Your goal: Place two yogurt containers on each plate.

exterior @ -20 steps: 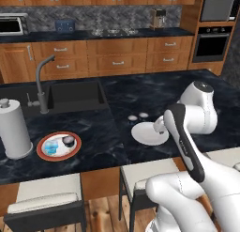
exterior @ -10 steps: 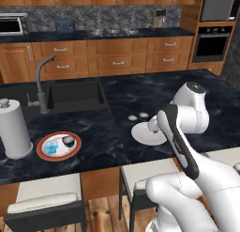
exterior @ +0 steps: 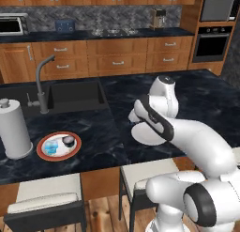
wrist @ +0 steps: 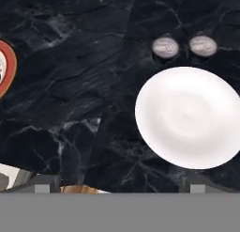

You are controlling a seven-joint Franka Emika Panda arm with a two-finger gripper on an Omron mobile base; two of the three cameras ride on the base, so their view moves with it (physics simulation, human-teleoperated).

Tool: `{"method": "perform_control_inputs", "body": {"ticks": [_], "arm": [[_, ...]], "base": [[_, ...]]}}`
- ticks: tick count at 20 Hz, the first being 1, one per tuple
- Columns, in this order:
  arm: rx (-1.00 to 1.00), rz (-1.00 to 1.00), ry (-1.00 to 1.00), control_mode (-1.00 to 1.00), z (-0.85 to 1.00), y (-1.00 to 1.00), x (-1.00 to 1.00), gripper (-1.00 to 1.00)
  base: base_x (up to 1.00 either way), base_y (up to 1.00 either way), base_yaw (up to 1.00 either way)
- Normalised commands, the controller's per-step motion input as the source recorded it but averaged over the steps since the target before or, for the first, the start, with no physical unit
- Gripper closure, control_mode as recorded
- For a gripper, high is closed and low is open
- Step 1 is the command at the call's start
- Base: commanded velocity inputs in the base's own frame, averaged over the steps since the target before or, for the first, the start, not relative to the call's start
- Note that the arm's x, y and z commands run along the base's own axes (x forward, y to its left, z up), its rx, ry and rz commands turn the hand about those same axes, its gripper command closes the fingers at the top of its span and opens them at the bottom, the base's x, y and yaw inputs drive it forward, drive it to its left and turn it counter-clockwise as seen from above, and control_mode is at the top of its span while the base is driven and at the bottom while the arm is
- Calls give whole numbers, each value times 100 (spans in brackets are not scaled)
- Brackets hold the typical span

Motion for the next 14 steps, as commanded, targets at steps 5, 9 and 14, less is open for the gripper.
{"method": "perform_control_inputs", "body": {"ticks": [5, 9, 14], "arm": [[-1, -1, 3, -100, -25, 0, 100, -100], [0, 0, 0, -100, -74, 0, 100, -100], [-1, 0, 0, -100, -35, 0, 78, -100]], "base": [[0, 0, 0], [0, 0, 0], [0, 0, 0]]}}
